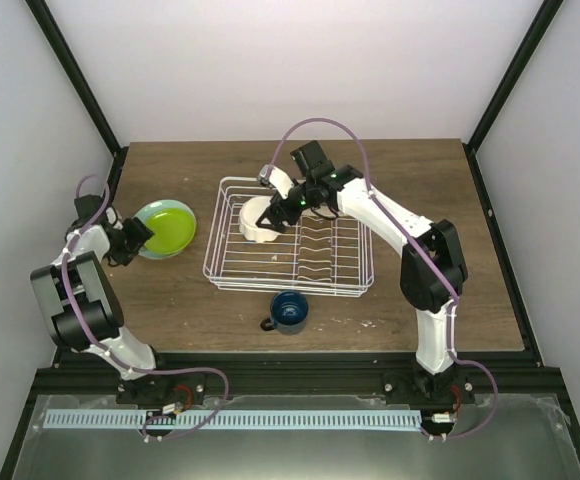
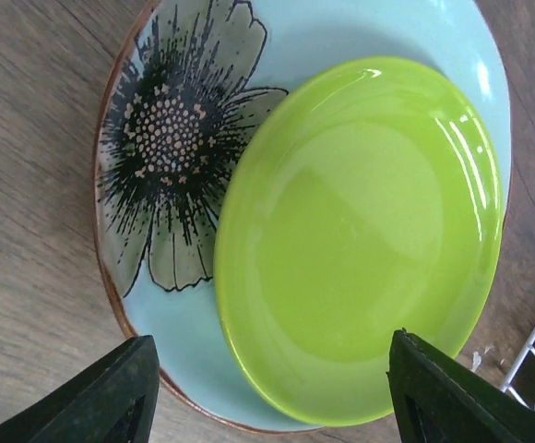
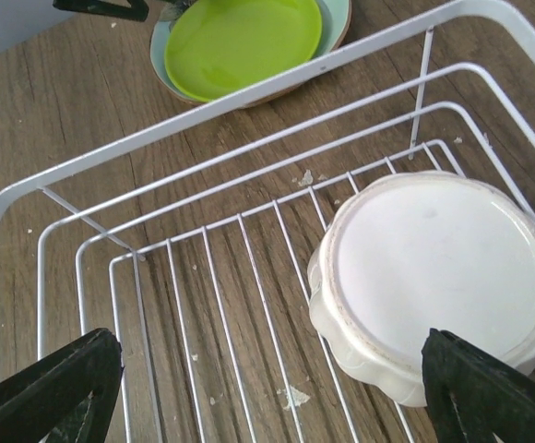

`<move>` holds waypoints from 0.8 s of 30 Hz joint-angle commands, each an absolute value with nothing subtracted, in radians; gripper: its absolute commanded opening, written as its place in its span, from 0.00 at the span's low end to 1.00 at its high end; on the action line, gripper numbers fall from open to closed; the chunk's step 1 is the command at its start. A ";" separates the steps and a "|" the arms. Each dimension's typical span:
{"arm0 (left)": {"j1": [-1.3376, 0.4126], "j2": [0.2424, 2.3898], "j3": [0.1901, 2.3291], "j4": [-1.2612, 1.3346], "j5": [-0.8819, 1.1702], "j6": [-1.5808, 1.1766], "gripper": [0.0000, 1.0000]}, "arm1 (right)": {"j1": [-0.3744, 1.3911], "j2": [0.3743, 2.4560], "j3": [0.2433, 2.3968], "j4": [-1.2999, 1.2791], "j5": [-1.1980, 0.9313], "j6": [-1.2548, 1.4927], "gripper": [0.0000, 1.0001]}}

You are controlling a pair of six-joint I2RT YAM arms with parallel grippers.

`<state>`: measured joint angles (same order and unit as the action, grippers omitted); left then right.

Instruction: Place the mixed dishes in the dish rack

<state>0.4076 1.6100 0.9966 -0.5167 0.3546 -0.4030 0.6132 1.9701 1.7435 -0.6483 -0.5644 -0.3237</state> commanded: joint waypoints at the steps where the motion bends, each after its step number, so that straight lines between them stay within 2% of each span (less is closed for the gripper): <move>1: 0.416 1.631 1.014 -0.460 0.394 -0.416 0.69 | 0.618 1.957 1.728 -0.647 -0.539 -0.343 0.90; 7: 0.416 1.667 1.017 -0.441 0.392 -0.409 0.67 | 0.618 1.968 1.735 -0.649 -0.531 -0.345 0.90; 24: 0.415 1.804 0.894 -0.186 0.453 -0.496 0.61 | 0.619 2.000 1.770 -0.667 -0.523 -0.347 0.90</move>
